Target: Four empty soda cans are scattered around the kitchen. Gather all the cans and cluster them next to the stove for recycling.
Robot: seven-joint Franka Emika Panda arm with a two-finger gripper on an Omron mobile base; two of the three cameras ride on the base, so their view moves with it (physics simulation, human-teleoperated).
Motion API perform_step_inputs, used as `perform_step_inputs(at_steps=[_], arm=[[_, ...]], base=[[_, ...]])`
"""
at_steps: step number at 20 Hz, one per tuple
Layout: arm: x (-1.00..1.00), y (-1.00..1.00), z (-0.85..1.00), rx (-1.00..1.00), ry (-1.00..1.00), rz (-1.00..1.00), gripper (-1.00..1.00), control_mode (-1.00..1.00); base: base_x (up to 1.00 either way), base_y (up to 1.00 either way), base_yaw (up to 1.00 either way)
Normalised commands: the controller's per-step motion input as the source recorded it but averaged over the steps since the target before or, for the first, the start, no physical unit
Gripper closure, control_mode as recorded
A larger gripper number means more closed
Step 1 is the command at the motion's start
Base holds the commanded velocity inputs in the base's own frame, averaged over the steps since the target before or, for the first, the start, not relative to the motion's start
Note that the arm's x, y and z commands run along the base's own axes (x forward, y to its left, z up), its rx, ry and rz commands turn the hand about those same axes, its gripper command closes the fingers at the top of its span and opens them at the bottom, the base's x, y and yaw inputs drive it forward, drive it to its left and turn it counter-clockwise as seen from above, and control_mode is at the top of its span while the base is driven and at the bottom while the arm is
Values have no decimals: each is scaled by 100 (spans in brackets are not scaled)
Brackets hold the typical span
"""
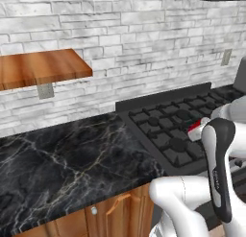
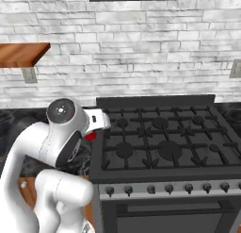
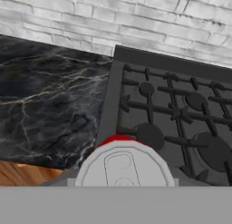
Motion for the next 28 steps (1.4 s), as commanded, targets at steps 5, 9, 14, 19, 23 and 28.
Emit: perform_step_inputs(at_steps=[5, 9, 14, 19, 23, 28], arm=[[83, 92, -14, -10, 7, -2, 100, -100], [64, 82, -9, -10, 14, -4, 100, -100], [25, 48, -10, -5, 19, 0, 100, -100], [-2, 11, -16, 0, 4, 0, 100, -100], [14, 13, -43, 0, 5, 0, 100, -100], [59, 33, -42, 1, 0, 0, 100, -100]], base=[[0, 0, 0], [0, 0, 0], [0, 0, 0], [0, 0, 0], [0, 0, 0], [0, 0, 0]])
